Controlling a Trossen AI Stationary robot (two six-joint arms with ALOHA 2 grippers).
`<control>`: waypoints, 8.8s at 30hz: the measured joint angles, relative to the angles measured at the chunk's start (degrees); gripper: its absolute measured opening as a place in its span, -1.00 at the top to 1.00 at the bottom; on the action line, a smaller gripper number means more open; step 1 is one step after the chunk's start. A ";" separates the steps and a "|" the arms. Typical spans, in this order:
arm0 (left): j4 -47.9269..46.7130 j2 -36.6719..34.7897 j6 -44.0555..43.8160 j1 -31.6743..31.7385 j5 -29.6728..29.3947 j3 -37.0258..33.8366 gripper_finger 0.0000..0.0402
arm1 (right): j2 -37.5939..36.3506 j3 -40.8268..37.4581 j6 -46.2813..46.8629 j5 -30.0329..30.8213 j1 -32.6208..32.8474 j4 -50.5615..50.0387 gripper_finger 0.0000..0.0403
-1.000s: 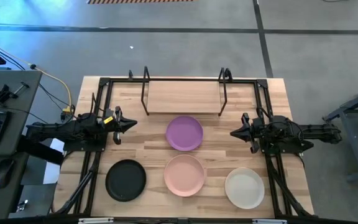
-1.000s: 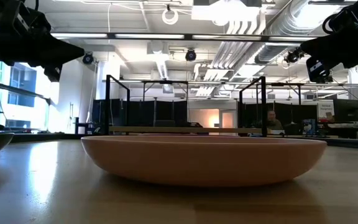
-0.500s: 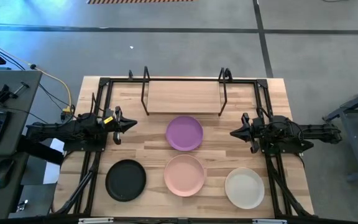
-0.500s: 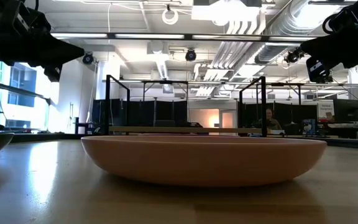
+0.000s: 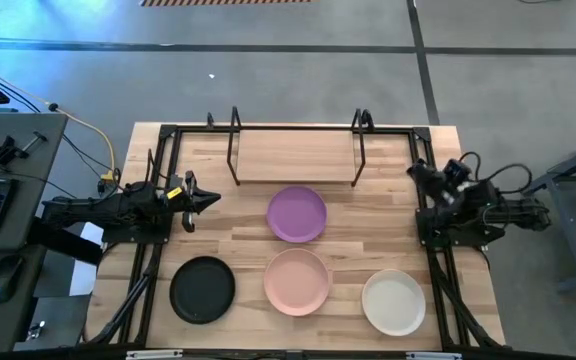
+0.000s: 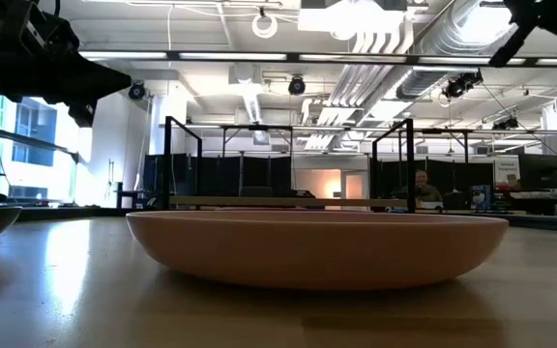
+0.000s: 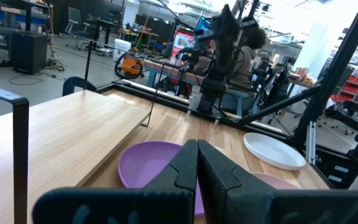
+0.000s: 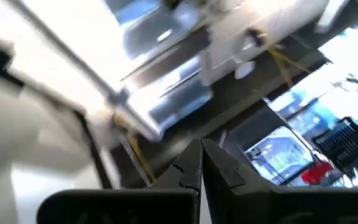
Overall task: Place and stack plates onto a shelf
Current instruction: Put the white plate on the shelf
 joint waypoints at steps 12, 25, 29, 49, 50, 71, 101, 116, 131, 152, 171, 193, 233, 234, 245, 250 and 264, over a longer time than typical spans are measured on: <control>-0.01 -0.02 0.00 -0.02 0.01 0.00 1.00 | 23.65 34.82 10.32 -27.00 0.44 -72.79 0.64; 0.01 0.00 0.00 -0.02 0.01 0.00 1.00 | 44.08 33.60 21.97 -27.83 21.43 -90.23 0.00; -0.01 0.00 0.00 -0.02 0.01 0.01 1.00 | 50.78 32.02 29.63 -24.20 26.93 -89.76 0.04; 0.00 -0.01 0.00 -0.01 0.01 0.00 1.00 | 75.30 33.44 38.64 -20.75 33.80 -81.80 0.24; 0.01 -0.02 0.00 0.00 0.01 0.00 1.00 | 75.16 33.88 38.65 -20.62 33.81 -82.38 0.24; 0.00 -0.02 0.00 -0.02 0.01 0.00 1.00 | 74.80 36.99 14.84 -18.80 34.66 -87.02 0.24; -0.01 -0.01 0.00 -0.01 0.01 0.00 1.00 | 81.34 35.07 4.41 -18.02 38.55 -82.13 0.24; -0.01 0.00 0.00 -0.01 0.01 0.00 1.00 | 81.39 36.58 7.17 -17.17 38.50 -84.44 0.95; -0.01 0.00 0.01 -0.01 0.01 0.01 1.00 | 65.93 48.25 3.44 -22.77 19.81 -85.27 1.00; -0.01 -0.01 0.00 -0.01 0.01 0.00 1.00 | 100.12 101.03 -9.87 -21.65 -27.29 -102.32 1.00; -0.01 0.00 0.00 -0.01 0.01 0.00 1.00 | 116.61 110.43 -12.25 -13.74 -38.38 -115.68 1.00; 0.01 -0.02 0.00 -0.02 0.01 0.00 1.00 | 115.99 110.40 -16.41 -12.71 -38.60 -120.52 0.53; -0.01 0.00 0.00 -0.02 0.03 0.00 1.00 | 128.19 116.57 -10.93 -9.18 -20.32 -93.59 1.00; -0.01 0.00 0.00 -0.02 0.03 0.00 1.00 | 128.49 116.67 -10.89 -8.82 -20.78 -93.44 1.00; 0.01 0.00 0.00 -0.02 0.01 0.00 1.00 | 130.82 116.42 -11.31 -8.54 -22.54 -95.26 1.00; 0.01 0.00 0.00 -0.01 0.01 0.00 1.00 | 130.82 116.42 -12.03 -7.23 -22.56 -97.78 1.00; -0.01 0.00 0.00 0.00 0.01 0.00 1.00 | 130.60 116.44 -17.47 0.30 -22.94 -106.05 1.00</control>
